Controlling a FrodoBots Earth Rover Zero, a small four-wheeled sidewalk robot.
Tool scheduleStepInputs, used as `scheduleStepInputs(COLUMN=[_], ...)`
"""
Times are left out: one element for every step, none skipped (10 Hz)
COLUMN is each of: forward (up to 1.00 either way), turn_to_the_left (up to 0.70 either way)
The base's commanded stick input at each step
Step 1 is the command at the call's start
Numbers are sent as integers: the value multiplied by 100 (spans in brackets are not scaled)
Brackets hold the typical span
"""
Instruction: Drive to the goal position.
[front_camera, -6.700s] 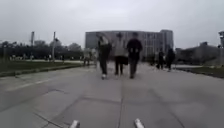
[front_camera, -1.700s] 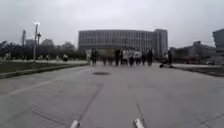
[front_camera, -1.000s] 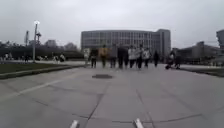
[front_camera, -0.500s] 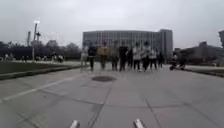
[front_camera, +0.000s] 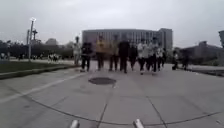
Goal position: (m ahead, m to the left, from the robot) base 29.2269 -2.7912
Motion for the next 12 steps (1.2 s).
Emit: scheduleStepInputs(forward=[85,85,85,61,10,5,4,4,4,4,4,4], turn_to_the_left=[-3,-3,-3,-3,-2,-1,-6,-6,-6,-6,-6,-6])
